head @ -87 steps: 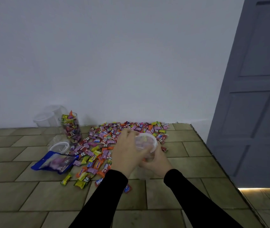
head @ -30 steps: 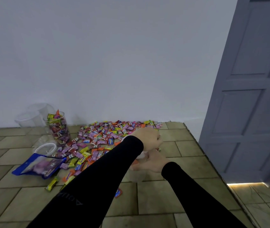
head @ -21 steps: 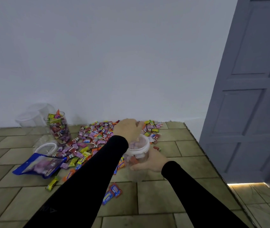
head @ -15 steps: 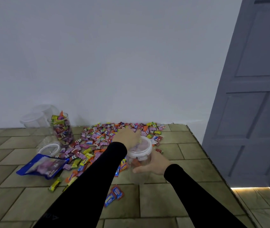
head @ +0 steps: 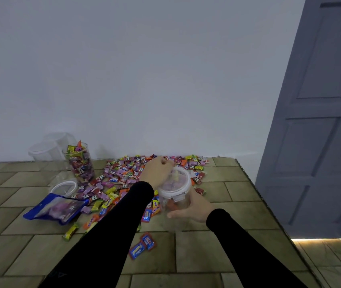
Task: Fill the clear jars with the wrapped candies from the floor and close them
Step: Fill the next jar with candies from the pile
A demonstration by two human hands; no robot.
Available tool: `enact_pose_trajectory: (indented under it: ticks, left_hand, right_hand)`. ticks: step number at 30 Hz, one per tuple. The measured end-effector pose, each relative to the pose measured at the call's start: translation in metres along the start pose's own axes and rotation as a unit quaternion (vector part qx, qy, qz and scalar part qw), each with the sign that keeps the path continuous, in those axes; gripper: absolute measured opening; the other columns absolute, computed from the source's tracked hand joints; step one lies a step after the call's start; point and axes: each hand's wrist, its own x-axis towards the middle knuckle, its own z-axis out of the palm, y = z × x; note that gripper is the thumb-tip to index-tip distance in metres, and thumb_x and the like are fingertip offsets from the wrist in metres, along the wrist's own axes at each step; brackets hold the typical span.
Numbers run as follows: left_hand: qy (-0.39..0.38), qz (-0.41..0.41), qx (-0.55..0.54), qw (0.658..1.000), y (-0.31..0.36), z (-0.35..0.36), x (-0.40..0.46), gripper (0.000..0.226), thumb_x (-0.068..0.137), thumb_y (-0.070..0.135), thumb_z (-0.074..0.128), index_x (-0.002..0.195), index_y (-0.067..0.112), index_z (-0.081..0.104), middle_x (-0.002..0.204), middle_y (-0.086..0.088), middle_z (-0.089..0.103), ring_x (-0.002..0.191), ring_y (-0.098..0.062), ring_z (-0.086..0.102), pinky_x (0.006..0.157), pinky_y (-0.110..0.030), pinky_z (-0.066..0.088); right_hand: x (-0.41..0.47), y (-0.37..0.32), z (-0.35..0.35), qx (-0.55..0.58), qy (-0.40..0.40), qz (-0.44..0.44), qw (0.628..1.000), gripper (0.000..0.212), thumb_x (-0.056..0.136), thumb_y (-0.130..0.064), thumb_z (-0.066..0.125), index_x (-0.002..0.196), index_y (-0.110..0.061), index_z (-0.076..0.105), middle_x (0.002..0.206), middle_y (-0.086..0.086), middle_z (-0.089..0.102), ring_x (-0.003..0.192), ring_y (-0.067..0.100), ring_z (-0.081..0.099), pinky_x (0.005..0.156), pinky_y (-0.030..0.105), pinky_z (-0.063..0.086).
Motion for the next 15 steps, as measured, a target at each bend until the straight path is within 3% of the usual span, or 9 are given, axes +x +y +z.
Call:
enact_pose_trajectory:
  ticks: [2,3,5,7,9,12,15]
  left_hand:
    - [0.029,0.023,-0.062,0.997,0.002,-0.007,-0.005,0.034,0.098,0.035,0.049,0.07,0.015,0.044,0.068,0.001,0.049,0.062,-0.015,0.043,0.059,-0.03,0.034]
    - [0.032,0.035,-0.082,0.995,0.005,-0.012,-0.008,0.031,0.098,0.036,0.049,0.076,0.014,0.047,0.071,-0.001,0.054,0.062,-0.014,0.046,0.061,-0.03,0.037]
    - [0.013,0.054,-0.13,0.99,0.012,-0.024,-0.017,0.028,0.099,0.035,0.049,0.085,0.011,0.051,0.065,0.0,0.057,0.052,-0.006,0.05,0.055,-0.023,0.039]
    - [-0.029,0.075,-0.167,0.983,0.019,-0.038,-0.026,0.024,0.099,0.032,0.052,0.086,0.012,0.052,0.053,0.006,0.055,0.046,-0.005,0.049,0.052,-0.019,0.039]
    - [-0.066,0.101,-0.135,0.983,0.022,-0.051,-0.036,0.019,0.096,0.029,0.058,0.084,0.015,0.057,0.049,0.008,0.057,0.05,-0.009,0.05,0.056,-0.02,0.041]
    - [-0.138,0.126,-0.041,0.982,0.02,-0.064,-0.053,0.007,0.088,0.026,0.07,0.086,0.019,0.071,0.059,0.007,0.067,0.057,-0.004,0.062,0.065,-0.016,0.046]
    - [-0.21,0.12,0.07,0.968,0.009,-0.066,-0.066,0.012,0.079,0.03,0.078,0.089,0.028,0.073,0.072,-0.001,0.073,0.073,-0.015,0.069,0.08,-0.033,0.052]
  right_hand:
    - [0.0,-0.001,0.0,-0.004,0.003,-0.002,1.0,0.083,0.068,-0.006,0.085,0.131,-0.027,0.034,0.113,-0.022,0.048,0.104,-0.009,0.051,0.068,-0.004,0.038]
    - [0.0,-0.002,0.001,-0.004,0.006,-0.002,1.0,0.083,0.069,-0.004,0.084,0.13,-0.027,0.033,0.113,-0.022,0.048,0.103,-0.014,0.051,0.068,-0.004,0.037]
    - [0.0,-0.004,0.002,-0.004,0.004,-0.008,1.0,0.083,0.068,-0.003,0.084,0.131,-0.022,0.034,0.113,-0.022,0.048,0.096,-0.02,0.051,0.068,-0.005,0.037]
    - [0.001,0.001,0.004,-0.008,0.013,-0.006,1.0,0.084,0.065,-0.013,0.088,0.131,-0.022,0.037,0.115,-0.021,0.051,0.104,-0.006,0.054,0.069,-0.004,0.039]
    - [0.001,0.002,0.006,-0.007,0.023,0.004,1.0,0.078,0.065,-0.019,0.089,0.126,-0.021,0.041,0.114,-0.018,0.055,0.106,0.005,0.057,0.073,0.0,0.044]
    - [0.003,0.007,0.006,-0.016,0.037,-0.002,0.999,0.099,0.056,-0.033,0.09,0.137,-0.024,0.034,0.123,-0.011,0.06,0.112,0.006,0.059,0.094,0.023,0.05]
    - [0.003,0.005,0.002,-0.024,0.039,0.014,0.999,0.11,0.052,-0.031,0.093,0.138,-0.027,0.024,0.12,-0.009,0.057,0.111,0.011,0.057,0.093,0.026,0.047]
